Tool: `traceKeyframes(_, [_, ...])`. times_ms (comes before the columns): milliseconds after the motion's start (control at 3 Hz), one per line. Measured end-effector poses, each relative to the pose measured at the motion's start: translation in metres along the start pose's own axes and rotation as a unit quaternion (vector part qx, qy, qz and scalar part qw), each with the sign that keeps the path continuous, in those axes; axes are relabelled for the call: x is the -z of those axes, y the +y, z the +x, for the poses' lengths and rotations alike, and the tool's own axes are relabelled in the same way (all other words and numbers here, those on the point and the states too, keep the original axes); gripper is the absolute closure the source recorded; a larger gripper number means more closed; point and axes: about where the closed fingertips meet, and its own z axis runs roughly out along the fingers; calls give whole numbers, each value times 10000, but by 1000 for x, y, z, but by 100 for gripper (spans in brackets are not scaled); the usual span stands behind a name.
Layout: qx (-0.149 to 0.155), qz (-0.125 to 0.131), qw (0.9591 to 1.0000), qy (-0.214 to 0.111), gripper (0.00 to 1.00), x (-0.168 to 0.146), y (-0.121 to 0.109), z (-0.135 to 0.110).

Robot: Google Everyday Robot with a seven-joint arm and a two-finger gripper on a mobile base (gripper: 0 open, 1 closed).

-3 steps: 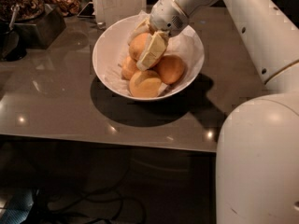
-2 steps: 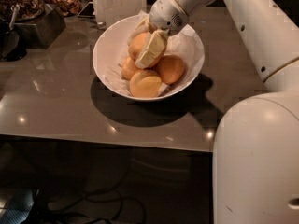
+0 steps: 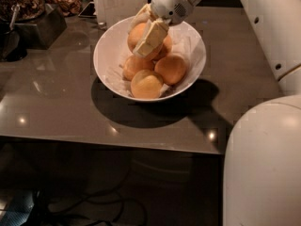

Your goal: Pick orange from white bowl

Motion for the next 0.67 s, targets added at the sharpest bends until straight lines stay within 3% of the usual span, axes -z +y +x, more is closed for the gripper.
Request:
traceKeyframes(333, [-21, 47, 9995, -325, 100, -1, -3, -2])
traceKeyframes(667, [-25, 203, 9975, -674, 100, 16, 9, -14])
